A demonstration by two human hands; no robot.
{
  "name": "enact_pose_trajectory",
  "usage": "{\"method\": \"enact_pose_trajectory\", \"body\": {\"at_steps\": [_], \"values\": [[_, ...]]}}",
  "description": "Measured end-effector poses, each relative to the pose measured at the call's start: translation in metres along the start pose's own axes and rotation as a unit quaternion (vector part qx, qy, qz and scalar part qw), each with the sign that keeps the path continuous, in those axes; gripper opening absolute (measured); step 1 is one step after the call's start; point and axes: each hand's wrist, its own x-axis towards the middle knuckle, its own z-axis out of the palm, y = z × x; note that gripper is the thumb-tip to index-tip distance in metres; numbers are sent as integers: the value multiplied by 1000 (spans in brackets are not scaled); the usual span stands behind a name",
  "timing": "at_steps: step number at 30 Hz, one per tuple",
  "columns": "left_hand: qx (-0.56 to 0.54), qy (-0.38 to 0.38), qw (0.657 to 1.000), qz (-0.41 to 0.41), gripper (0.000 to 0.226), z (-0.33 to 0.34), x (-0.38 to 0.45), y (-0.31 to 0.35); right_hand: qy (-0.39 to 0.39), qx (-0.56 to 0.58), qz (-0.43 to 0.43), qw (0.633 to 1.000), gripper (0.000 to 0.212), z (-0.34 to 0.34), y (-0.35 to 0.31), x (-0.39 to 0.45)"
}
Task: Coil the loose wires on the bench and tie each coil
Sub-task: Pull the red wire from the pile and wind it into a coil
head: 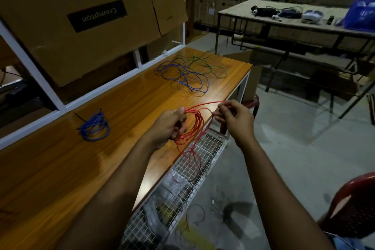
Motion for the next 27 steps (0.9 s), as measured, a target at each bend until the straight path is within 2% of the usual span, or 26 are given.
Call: {"method": "enact_pose_trajectory", "body": {"at_steps": [3, 7, 11, 13, 14, 15, 16, 18, 19, 20, 22, 25, 27], "values": [[-7, 56, 998, 21, 38, 0, 3, 3, -65, 107, 41, 991, 15, 1, -6, 0], [-12, 170, 983, 71, 36, -6, 8, 11, -89, 122, 73, 986, 22, -2, -3, 0], [-53, 202, 973, 97, 34, -9, 4, 24, -83, 130, 134, 979, 23, -5, -1, 2], [-66, 201, 972, 106, 32, -9, 2, 31, -114, 164, 168, 965, 18, -8, 2, 1], [-71, 197, 971, 111, 32, -9, 3, 35, -143, 148, 167, 964, 17, -10, 7, 2], [-74, 193, 971, 116, 31, -9, 3, 37, -188, 85, 153, 967, 22, -11, 11, 3], [-79, 190, 971, 117, 31, -8, 4, 39, -243, -14, 134, 961, 38, -9, 18, 3], [-85, 185, 972, 118, 30, -5, 5, 42, -353, -204, 99, 908, 81, 4, 32, -3], [-86, 183, 972, 120, 30, -5, 6, 43, -394, -267, 88, 875, 90, 15, 40, -9], [-89, 182, 971, 123, 31, -4, 6, 44, -420, -308, 76, 850, 87, 26, 50, -15], [-96, 189, 969, 127, 32, -6, 6, 47, -411, -343, 63, 842, 62, 44, 71, -24], [-111, 203, 964, 131, 33, -17, 5, 53, -346, -388, 31, 854, 32, 48, 91, -28], [-119, 223, 958, 134, 33, -26, 4, 57, -271, -373, 44, 886, 23, 37, 99, -26]]}}
